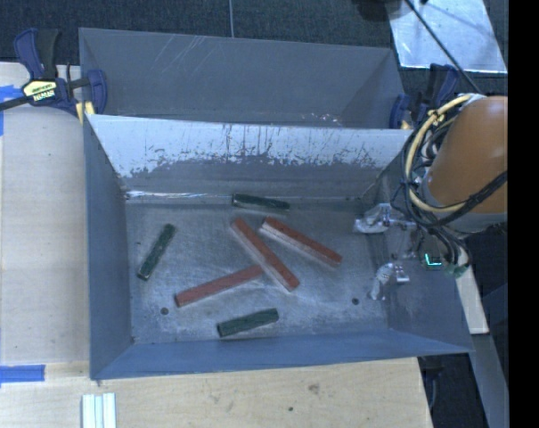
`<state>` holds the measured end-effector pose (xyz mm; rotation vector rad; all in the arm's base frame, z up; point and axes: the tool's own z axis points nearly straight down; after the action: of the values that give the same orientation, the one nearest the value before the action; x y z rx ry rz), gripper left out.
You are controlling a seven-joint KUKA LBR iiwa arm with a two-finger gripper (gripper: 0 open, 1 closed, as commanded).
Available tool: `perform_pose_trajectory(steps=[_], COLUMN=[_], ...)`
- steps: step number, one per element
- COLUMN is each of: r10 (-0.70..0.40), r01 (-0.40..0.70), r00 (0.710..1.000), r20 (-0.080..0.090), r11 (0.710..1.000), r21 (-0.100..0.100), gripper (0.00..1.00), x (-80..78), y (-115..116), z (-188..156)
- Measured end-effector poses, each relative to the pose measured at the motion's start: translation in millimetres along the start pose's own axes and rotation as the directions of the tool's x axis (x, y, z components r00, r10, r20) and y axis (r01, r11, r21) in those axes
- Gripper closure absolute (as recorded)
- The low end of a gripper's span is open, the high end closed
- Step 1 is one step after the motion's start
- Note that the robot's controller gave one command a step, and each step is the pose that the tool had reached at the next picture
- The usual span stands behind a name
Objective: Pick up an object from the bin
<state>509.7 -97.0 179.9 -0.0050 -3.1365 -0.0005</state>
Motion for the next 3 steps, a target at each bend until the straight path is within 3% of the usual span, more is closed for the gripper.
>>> perform_pose_trajectory(steps=[1,2,3], r10=[-0.003,0.031,0.031], r01=[0.003,-0.031,-0.031], r00=[1.0,0.999,0.999], r20=[0.008,0.022,0.022], r11=[1.0,1.0,1.0], r21=[0.001,0.003,0.003], gripper=[0.0,1.0,1.0], x=[-1.9,-49.8,-49.8], y=[0.3,13.2,13.2], z=[-4.1,103.1,103.1])
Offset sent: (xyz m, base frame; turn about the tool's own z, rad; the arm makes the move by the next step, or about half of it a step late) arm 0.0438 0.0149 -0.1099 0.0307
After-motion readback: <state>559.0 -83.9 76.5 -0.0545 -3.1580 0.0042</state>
